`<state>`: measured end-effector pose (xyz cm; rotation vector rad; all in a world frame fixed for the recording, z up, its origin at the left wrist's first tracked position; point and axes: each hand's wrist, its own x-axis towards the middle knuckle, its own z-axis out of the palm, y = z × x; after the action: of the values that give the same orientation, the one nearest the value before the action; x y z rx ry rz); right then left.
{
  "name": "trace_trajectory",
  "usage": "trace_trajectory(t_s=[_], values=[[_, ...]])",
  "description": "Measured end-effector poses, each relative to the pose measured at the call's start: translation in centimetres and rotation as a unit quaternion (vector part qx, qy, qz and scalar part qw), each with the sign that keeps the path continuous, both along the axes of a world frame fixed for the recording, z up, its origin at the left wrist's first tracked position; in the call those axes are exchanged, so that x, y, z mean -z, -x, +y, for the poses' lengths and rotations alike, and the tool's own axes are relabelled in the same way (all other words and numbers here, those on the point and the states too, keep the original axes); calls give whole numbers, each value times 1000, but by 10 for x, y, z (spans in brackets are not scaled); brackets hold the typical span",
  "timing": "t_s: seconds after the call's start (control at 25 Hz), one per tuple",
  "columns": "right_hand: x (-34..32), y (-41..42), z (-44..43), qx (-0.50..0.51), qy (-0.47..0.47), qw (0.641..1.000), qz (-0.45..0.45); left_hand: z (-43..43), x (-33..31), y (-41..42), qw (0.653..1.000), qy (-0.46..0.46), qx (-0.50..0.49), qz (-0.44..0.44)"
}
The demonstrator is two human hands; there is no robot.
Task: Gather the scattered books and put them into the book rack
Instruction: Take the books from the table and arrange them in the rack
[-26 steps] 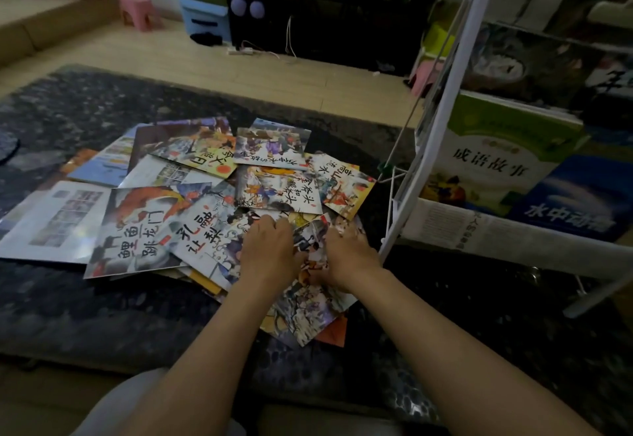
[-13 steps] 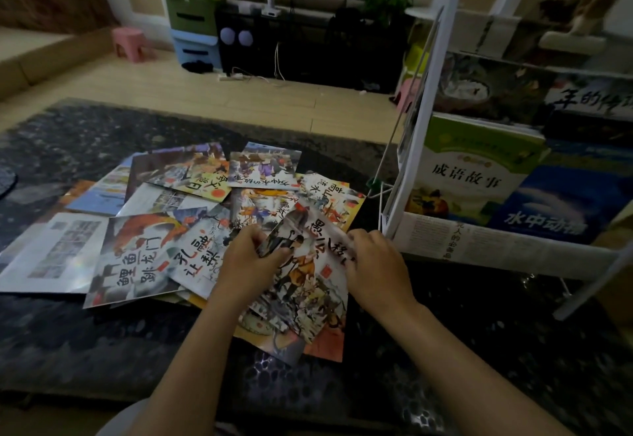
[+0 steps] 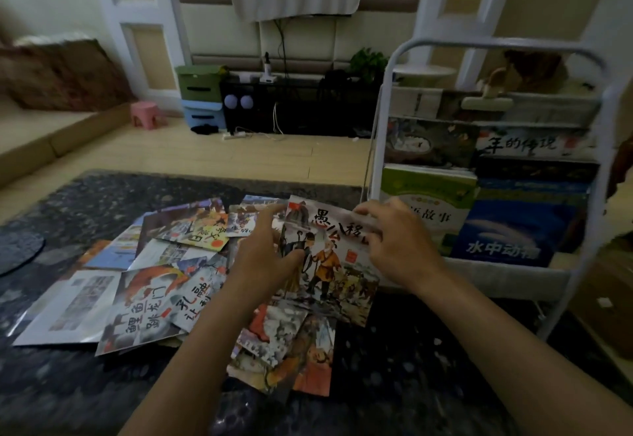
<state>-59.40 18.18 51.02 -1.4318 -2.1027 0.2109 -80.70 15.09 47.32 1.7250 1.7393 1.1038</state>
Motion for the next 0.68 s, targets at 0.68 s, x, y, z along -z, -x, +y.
trace_trajectory(t_s=[0.68], values=[[-204,-195,55,105,-344,923,-140,99,-216,-216,946,-300,75,99]])
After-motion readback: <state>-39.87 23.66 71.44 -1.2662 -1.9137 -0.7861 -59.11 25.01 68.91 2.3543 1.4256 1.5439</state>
